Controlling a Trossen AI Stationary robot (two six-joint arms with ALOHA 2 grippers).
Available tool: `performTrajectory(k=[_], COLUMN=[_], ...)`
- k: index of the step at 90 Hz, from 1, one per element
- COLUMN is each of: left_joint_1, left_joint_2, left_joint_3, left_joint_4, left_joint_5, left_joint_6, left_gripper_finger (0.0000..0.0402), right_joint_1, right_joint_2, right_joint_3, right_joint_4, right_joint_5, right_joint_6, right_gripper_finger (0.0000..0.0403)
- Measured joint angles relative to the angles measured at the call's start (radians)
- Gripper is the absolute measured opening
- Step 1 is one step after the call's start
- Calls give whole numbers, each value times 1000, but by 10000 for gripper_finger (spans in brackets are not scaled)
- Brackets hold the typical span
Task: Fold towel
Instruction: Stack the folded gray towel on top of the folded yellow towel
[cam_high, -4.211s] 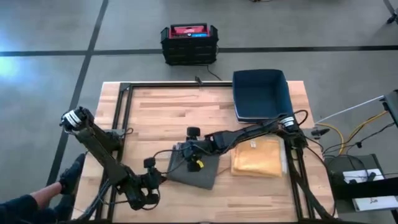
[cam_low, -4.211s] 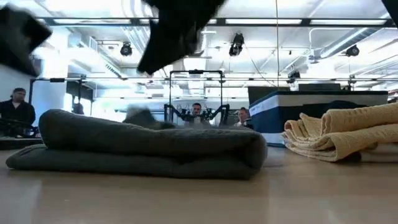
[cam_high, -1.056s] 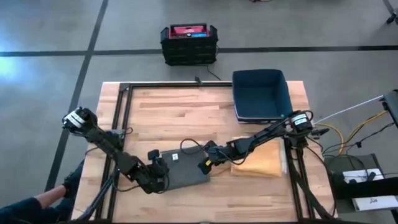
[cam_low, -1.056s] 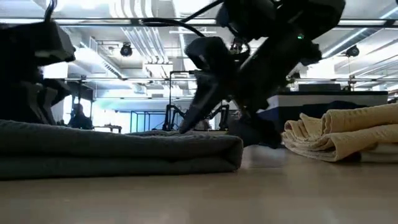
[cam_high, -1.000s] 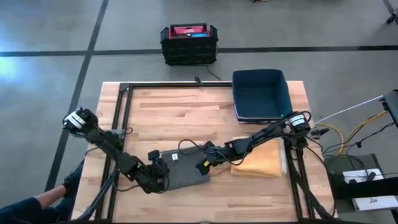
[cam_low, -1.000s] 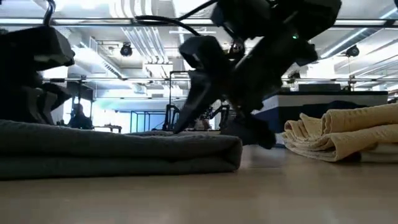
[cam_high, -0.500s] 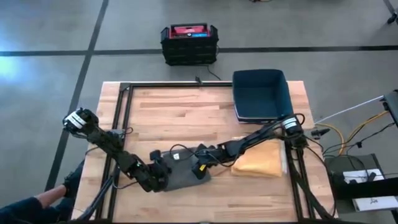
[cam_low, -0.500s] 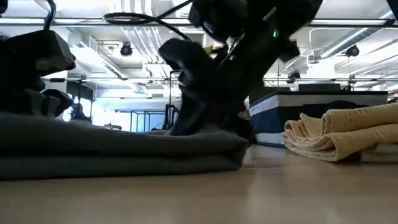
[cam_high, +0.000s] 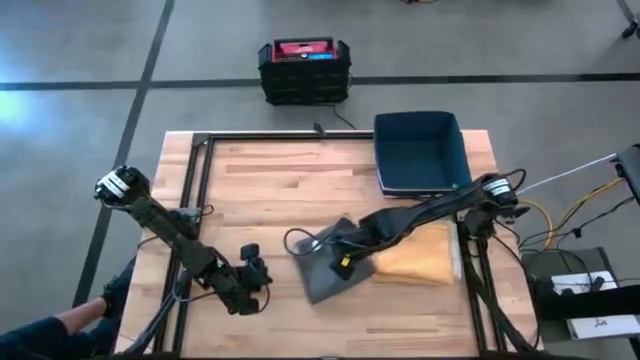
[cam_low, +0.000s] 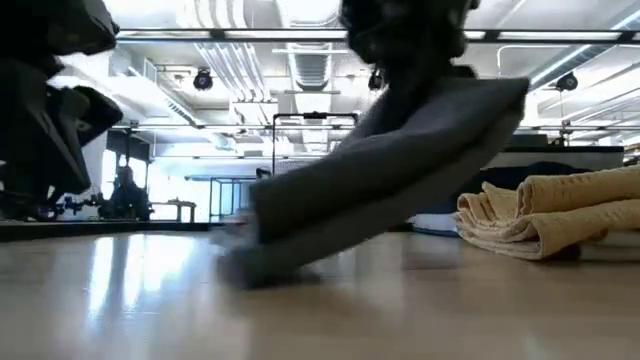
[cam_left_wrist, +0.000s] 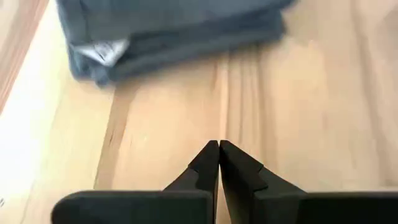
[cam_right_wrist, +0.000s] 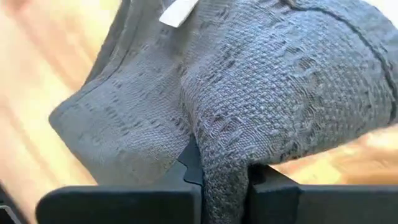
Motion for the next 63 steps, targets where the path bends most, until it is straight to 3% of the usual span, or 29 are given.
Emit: performTrajectory(k=[37,63], left_joint_1=[-2,-2], left_joint_2=[3,3], left_joint_3=[3,3], left_joint_4=[2,2], left_joint_5=[-7,-10], left_joint_6=[-1,0], left_gripper_finger=[0,0], right_joint_1=[79,216], right_joint_2=[-192,-313], right_joint_3=[0,-21], right_joint_4=[-510,-663], right_joint_5=[41,57], right_joint_6=[308,573], right_gripper_finger=[17,16])
